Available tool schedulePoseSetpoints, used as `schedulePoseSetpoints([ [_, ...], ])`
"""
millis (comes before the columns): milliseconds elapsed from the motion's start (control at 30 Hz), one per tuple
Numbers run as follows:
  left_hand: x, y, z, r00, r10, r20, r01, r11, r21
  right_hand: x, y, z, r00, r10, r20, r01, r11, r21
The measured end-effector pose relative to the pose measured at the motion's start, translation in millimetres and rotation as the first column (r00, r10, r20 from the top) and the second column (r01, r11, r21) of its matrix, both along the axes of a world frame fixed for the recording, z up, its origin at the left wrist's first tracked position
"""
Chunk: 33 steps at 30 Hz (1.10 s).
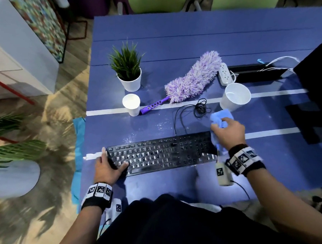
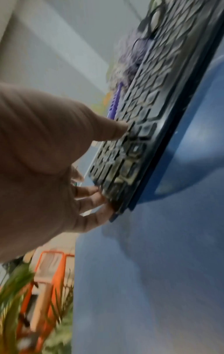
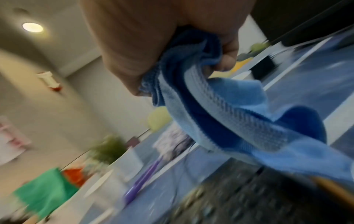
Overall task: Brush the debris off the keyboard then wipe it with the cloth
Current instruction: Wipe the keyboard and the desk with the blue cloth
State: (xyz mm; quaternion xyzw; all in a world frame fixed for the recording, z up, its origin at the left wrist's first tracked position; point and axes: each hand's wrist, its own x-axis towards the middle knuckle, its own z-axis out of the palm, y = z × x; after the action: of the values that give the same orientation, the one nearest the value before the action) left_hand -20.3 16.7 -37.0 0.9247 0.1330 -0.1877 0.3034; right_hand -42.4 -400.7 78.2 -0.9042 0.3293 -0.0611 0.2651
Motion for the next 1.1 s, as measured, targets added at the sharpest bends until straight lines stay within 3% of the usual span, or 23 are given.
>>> schedulePoseSetpoints([
  [100,-2.8,-23.3,13.1,0.991,-0.130,0.023,0.126,0.983,0.131,-8.9,64.6,-31.3,0.957,0.260,0.131,-0.241,0.959,-0.149],
  [167,-3.2,-31.8,12.4,0.980,-0.196,-0.038,0.200,0.958,0.204,-13.8,89.4,-67.7,0.889,0.457,0.028,-0.451,0.885,-0.112],
  [233,-2.3,-35.0,11.2,0.967,-0.234,-0.100,0.253,0.933,0.257,-16.1,102.3,-97.3,0.740,0.646,-0.190,-0.644,0.761,0.077],
  [300,-1.8,-34.4,11.4,0.956,-0.262,-0.132,0.290,0.912,0.291,-18.5,105.4,-114.6,0.590,0.727,-0.353,-0.744,0.658,0.112],
  [333,-2.1,-33.7,11.0,0.953,-0.272,-0.136,0.301,0.905,0.301,-18.9,99.2,-118.8,0.579,0.723,-0.377,-0.756,0.649,0.084],
  [433,-0.6,-33.5,10.3,0.950,-0.276,-0.149,0.310,0.895,0.319,-19.8,63.6,-127.9,0.706,0.590,-0.391,-0.666,0.742,-0.083],
  [500,1.3,-35.0,11.3,0.944,-0.283,-0.168,0.324,0.888,0.327,-16.7,47.2,-126.1,0.762,0.530,-0.372,-0.594,0.801,-0.075],
  [600,0.7,-35.1,12.3,0.940,-0.284,-0.191,0.334,0.884,0.328,-11.5,74.7,-116.0,0.745,0.563,-0.358,-0.598,0.801,0.015],
  [700,1.0,-35.0,11.1,0.939,-0.284,-0.192,0.335,0.881,0.335,-17.0,89.8,-119.2,0.661,0.686,-0.305,-0.704,0.707,0.066],
  [833,1.5,-34.9,11.5,0.936,-0.284,-0.207,0.341,0.876,0.341,-13.1,48.7,-115.5,0.777,0.509,-0.369,-0.562,0.826,-0.045],
  [900,1.1,-34.3,11.7,0.938,-0.285,-0.199,0.339,0.876,0.343,-9.2,37.1,-112.5,0.788,0.412,-0.458,-0.502,0.860,-0.090],
  [967,-0.1,-34.7,12.1,0.939,-0.284,-0.195,0.337,0.876,0.344,-6.8,40.5,-111.8,0.820,0.344,-0.457,-0.434,0.895,-0.104],
  [1033,0.0,-35.2,11.3,0.943,-0.281,-0.179,0.328,0.879,0.346,-3.4,55.3,-110.6,0.844,0.333,-0.420,-0.410,0.906,-0.105],
  [1100,-0.3,-35.0,10.9,0.948,-0.279,-0.156,0.316,0.885,0.341,-0.5,82.5,-107.3,0.800,0.423,-0.425,-0.492,0.868,-0.063],
])
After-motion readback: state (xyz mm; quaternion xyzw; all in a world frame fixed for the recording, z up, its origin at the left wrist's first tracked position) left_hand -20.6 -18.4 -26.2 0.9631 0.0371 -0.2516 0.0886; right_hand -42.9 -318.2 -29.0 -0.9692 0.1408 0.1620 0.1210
